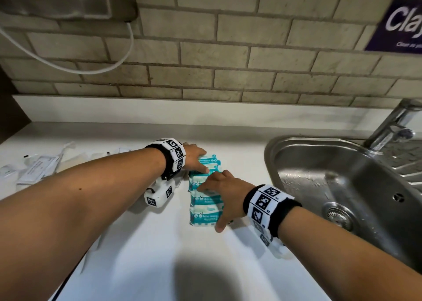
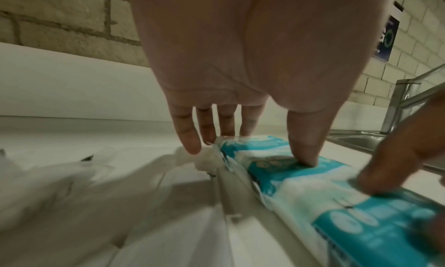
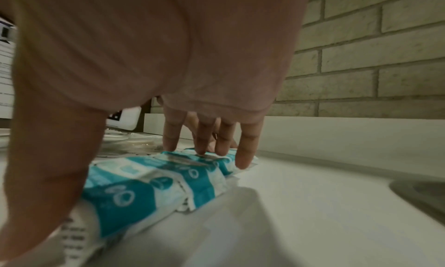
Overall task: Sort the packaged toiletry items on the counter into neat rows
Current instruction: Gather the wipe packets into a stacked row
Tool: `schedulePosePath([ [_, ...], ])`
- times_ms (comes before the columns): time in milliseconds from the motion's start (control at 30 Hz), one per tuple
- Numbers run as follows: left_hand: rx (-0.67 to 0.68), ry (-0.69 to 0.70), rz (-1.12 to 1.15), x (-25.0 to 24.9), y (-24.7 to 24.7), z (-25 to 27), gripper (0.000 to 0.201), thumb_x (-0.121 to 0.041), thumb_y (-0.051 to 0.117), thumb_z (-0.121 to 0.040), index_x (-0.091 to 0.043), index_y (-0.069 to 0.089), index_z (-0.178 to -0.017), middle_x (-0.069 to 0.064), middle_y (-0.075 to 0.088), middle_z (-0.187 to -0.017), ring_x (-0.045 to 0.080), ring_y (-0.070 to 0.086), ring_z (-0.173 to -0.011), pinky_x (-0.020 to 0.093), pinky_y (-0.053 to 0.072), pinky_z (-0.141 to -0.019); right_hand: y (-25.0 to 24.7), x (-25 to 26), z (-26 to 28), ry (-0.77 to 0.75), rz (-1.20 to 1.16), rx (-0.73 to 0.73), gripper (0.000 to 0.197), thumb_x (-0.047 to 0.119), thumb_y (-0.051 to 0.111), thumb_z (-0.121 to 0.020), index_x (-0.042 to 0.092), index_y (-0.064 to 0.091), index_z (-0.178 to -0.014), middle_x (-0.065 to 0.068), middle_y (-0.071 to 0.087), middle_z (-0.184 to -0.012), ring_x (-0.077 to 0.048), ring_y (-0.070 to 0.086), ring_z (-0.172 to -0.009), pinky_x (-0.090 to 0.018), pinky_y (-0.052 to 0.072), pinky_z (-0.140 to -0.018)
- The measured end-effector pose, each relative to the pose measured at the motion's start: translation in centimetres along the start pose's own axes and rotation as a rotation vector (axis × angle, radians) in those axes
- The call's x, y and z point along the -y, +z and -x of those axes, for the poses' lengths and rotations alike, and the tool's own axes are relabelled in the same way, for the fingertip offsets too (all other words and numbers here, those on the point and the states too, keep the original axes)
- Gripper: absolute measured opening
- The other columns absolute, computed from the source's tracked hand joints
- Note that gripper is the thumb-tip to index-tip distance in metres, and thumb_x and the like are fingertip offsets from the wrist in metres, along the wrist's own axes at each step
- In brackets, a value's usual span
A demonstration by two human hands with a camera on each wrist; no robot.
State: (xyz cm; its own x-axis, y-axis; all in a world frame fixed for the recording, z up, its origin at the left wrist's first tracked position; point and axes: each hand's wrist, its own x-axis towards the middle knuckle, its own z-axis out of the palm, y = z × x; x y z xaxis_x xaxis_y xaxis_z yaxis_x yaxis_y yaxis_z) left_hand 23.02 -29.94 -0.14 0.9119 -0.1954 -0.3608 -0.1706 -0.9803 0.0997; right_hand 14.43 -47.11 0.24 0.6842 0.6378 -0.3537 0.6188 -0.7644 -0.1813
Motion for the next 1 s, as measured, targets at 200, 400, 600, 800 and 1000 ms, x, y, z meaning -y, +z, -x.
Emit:
schedulePosePath([
  [200, -0.013, 0.01, 0.085, 0.2, -0.2, 0.3, 0.075, -0.053, 0.058, -0.087, -0.02, 0.032, -0.149, 0.005, 0.041, -0.15, 0.025, 0.042, -0.134, 0.031, 0.033, -0.107, -0.3, -0.4, -0.9, -0.001, -0.046, 0.046, 0.101, 0.055, 0.086, -0.054, 0.037, 0.036, -0.14, 0.008, 0.034, -0.141, -0.016, 0.03, -0.126, -0.041, 0.04, -0.106],
  [400, -0.126, -0.152, 0.33, 2.7, -0.2, 0.7, 0.05, -0.036, 0.06, -0.092, -0.015, 0.05, -0.136, 0.009, 0.063, -0.127, 0.024, 0.065, -0.101, 0.025, 0.051, -0.079, -2.8, -2.7, -2.3, 0.155, -0.41, -0.196, 0.064, 0.046, 0.076, -0.076, 0.02, 0.055, -0.131, 0.0, 0.055, -0.129, -0.016, 0.056, -0.108, -0.027, 0.044, -0.089],
  [600, -0.051, -0.263, 0.692, 2.8, 0.5, 2.0, 0.062, -0.023, 0.079, -0.078, -0.011, 0.049, -0.131, 0.005, 0.072, -0.08, 0.015, 0.065, -0.055, 0.019, 0.046, -0.043, -3.4, -4.5, -5.5, 0.317, -0.444, -0.222, 0.07, 0.031, 0.064, -0.091, 0.019, 0.029, -0.151, -0.011, 0.03, -0.153, -0.028, 0.045, -0.132, -0.033, 0.038, -0.105],
  [800, -0.021, -0.225, 0.843, 2.1, 1.2, 2.0, 0.068, -0.007, 0.082, -0.073, -0.005, 0.051, -0.134, 0.008, 0.065, -0.097, 0.031, 0.073, -0.084, 0.041, 0.061, -0.077, -3.1, -4.2, -6.9, 0.305, -0.454, -0.18, 0.051, 0.018, 0.071, -0.087, 0.017, 0.056, -0.136, -0.005, 0.053, -0.139, -0.022, 0.053, -0.124, -0.024, 0.039, -0.095],
  [1000, -0.041, -0.198, 0.838, 2.1, 1.0, 2.4, 0.063, -0.009, 0.083, -0.072, -0.003, 0.057, -0.129, 0.006, 0.071, -0.096, 0.023, 0.073, -0.083, 0.028, 0.061, -0.067, -3.3, -4.4, -7.0, 0.341, -0.474, -0.182, 0.049, 0.019, 0.073, -0.084, 0.014, 0.061, -0.131, -0.006, 0.057, -0.136, -0.022, 0.055, -0.122, -0.019, 0.035, -0.087],
])
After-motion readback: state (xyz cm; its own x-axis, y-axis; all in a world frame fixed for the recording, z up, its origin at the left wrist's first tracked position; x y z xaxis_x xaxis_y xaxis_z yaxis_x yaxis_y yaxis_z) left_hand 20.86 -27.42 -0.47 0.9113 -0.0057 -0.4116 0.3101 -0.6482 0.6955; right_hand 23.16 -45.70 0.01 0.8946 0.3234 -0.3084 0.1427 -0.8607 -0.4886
